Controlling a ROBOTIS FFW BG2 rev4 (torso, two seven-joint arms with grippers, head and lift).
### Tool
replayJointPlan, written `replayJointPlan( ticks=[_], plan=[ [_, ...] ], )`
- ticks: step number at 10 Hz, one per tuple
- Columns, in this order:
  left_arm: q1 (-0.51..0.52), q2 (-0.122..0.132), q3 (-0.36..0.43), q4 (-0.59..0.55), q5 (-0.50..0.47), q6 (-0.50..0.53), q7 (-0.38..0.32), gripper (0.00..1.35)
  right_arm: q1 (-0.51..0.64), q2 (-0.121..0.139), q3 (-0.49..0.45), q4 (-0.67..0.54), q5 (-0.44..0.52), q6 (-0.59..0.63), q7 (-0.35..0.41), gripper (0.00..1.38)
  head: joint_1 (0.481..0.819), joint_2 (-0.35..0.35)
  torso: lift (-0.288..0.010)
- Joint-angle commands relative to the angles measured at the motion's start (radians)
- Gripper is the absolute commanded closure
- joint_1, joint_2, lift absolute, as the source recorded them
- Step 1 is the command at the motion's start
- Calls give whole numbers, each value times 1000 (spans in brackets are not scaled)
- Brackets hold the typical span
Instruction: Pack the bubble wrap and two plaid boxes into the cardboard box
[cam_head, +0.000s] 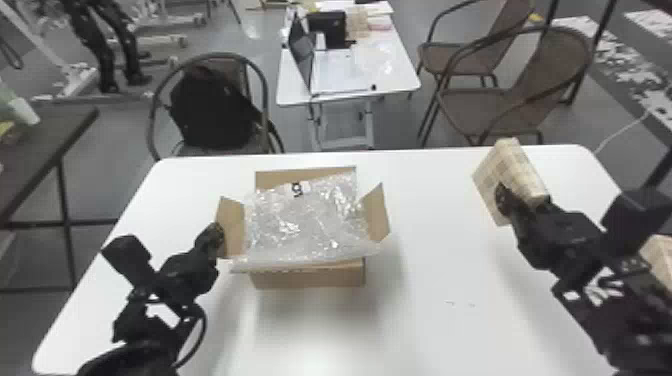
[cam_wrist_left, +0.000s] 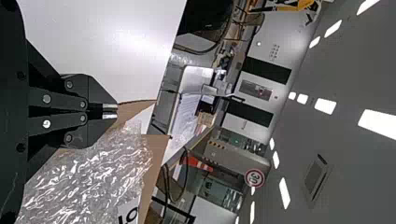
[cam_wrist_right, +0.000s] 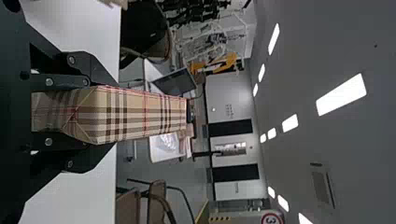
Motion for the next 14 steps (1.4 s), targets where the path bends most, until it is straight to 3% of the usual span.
replayJointPlan(
  ticks=[1, 4, 6, 8, 11, 12, 14],
  plan=[
    [-6, 0, -4, 0, -8, 5, 0, 1213, -99, -34, 115, -18, -50, 56, 0, 932, 695, 178, -71],
    [-11, 0, -10, 2, -18, 14, 0, 1213, -280, -48, 319, 122, -155, 93, 46, 932, 695, 267, -71],
    [-16, 0, -16, 5, -25, 19, 0, 1213, -397, -31, 442, 260, -173, 122, 137, 932, 695, 343, -71],
    [-23, 0, -21, 8, -29, 19, 0, 1213, -489, -10, 537, 377, -210, 136, 196, 932, 695, 350, -71],
    [-25, 0, -22, 12, -31, 21, 0, 1213, -544, 9, 589, 473, -257, 173, 229, 932, 695, 350, -71],
    [-28, 2, -22, 14, -31, 19, 0, 1213, -555, 13, 591, 501, -256, 173, 242, 874, 695, 350, -71],
    [-28, 2, -24, 14, -31, 16, 0, 1213, -561, 19, 585, 533, -271, 151, 273, 202, 695, 350, -71]
  ],
)
